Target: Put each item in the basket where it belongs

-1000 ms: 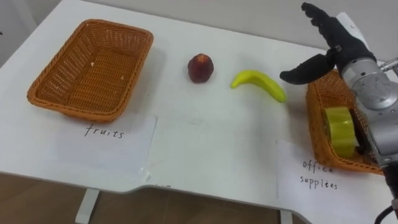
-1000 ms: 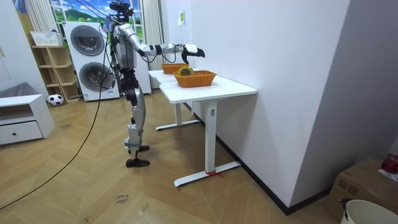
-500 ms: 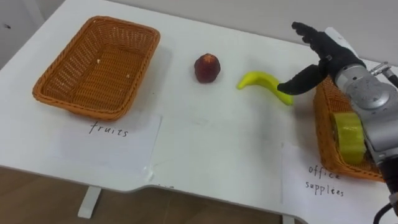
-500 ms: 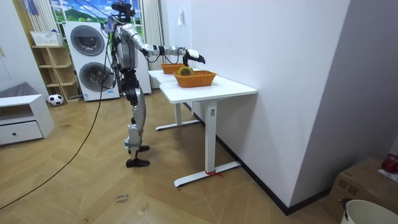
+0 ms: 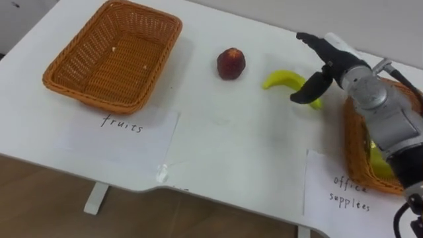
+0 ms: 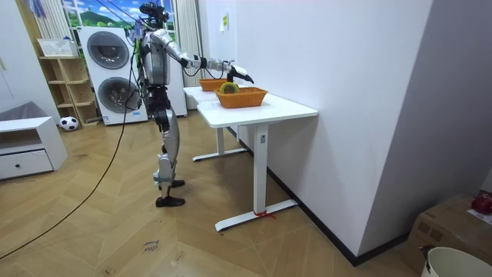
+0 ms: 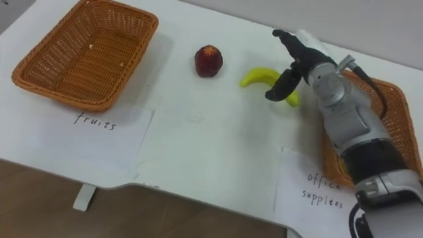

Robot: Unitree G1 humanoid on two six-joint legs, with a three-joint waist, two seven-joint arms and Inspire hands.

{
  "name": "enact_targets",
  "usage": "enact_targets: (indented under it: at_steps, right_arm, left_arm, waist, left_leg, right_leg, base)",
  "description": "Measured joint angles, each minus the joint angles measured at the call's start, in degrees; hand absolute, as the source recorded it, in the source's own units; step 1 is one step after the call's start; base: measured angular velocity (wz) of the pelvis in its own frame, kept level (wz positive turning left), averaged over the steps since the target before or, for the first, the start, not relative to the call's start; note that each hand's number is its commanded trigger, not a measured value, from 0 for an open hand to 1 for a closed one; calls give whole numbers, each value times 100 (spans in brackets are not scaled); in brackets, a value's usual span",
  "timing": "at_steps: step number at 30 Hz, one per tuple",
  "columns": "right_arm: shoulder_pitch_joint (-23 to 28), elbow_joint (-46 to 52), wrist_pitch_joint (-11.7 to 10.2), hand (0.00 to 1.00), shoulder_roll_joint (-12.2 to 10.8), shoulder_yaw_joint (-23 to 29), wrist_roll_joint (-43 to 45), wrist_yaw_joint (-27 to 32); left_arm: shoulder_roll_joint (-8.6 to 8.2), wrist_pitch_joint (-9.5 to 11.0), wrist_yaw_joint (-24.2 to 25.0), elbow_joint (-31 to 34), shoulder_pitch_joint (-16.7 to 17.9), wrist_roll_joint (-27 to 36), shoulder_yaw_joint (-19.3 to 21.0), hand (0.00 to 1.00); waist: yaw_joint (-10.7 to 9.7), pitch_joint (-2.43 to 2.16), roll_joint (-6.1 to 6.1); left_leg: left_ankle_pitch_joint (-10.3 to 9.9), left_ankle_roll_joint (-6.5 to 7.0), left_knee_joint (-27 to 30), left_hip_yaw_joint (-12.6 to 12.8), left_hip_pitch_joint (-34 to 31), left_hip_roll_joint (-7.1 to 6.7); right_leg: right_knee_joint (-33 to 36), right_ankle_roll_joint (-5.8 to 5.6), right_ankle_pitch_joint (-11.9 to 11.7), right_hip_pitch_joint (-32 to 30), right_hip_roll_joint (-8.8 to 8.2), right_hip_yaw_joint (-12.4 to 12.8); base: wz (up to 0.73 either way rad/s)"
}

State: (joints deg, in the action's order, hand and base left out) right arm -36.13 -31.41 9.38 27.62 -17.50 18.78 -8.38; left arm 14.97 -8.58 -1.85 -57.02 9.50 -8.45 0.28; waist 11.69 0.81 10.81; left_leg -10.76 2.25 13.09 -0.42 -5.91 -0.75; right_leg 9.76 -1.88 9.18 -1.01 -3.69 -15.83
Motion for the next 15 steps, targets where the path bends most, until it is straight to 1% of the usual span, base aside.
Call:
enact_targets:
  at_steps: [3,7,9,15]
  right_arm:
    - [-102,0,4,0,1,-164,-8,93]
    - [-229,0,2,0,8,-326,-24,139]
    - [-305,-85,-8,0,7,-400,-22,144]
    - [-472,-443,-17,0,25,-427,190,251]
  left_arm:
    - [9,-1,-10,-2,3,3,-6,0]
    - [13,-3,-6,16,-27,4,-100,0]
    - [20,-3,-5,18,-33,7,-113,0]
    - [24,54,19,21,-132,148,-120,0]
  waist:
    - [-7,8,32]
    - [-2,6,75]
    - [-1,13,89]
    - [90,19,122]
  left_leg:
    - [0,0,25,-5,-86,1]
    - [0,-1,71,-10,-256,2]
    - [1,-1,76,-15,-276,1]
    - [1,0,79,-23,-353,0]
  right_leg:
    - [3,1,0,-73,1,-3]
    - [1,8,-5,-212,2,-5]
    - [1,8,-5,-232,2,-3]
    - [-1,17,-11,-313,1,-1]
  base:
    - [0]
    - [0]
    - [0]
    - [0]
